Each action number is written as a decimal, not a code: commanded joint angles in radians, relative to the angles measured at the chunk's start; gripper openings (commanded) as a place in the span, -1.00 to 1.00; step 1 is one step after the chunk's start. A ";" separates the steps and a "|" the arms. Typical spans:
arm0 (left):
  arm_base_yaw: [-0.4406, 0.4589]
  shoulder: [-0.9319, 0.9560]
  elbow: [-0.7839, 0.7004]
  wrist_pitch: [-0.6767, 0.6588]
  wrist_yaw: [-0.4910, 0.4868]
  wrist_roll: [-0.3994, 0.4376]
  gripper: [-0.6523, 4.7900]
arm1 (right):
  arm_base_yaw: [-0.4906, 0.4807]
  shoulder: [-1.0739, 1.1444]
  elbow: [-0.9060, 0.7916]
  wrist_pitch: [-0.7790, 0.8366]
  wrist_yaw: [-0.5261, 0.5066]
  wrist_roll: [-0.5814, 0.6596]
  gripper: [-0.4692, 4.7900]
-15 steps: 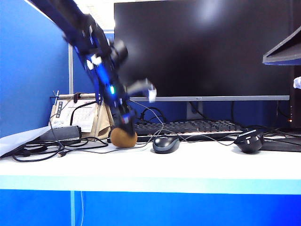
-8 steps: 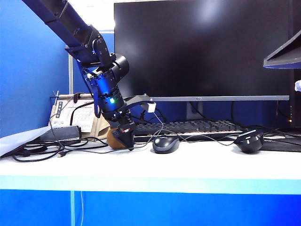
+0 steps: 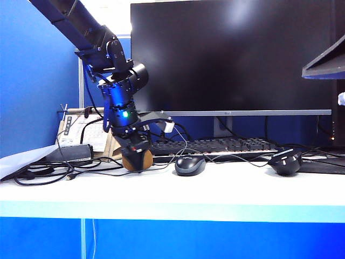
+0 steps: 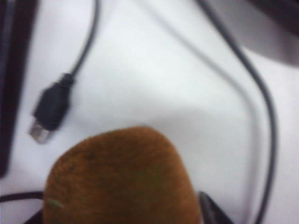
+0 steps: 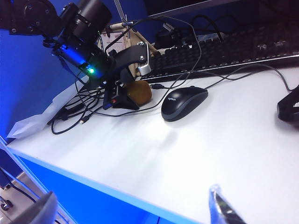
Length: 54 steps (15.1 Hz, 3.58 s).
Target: Pick up the kiwi and place it near the upside-down mouse.
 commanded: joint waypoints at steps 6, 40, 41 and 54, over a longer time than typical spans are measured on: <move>-0.061 -0.004 0.001 0.053 -0.029 -0.087 -0.57 | 0.001 0.000 0.006 0.014 0.019 0.005 0.75; -0.448 0.108 0.001 0.541 0.361 -0.627 -0.19 | -0.006 0.045 0.579 -0.729 0.195 -0.229 0.65; -0.451 0.108 0.001 0.552 0.352 -0.628 -0.16 | -0.006 0.045 0.579 -0.715 0.195 -0.229 0.65; -0.407 0.003 0.001 0.393 0.240 -0.603 1.00 | -0.005 0.045 0.578 -0.644 0.195 -0.230 0.65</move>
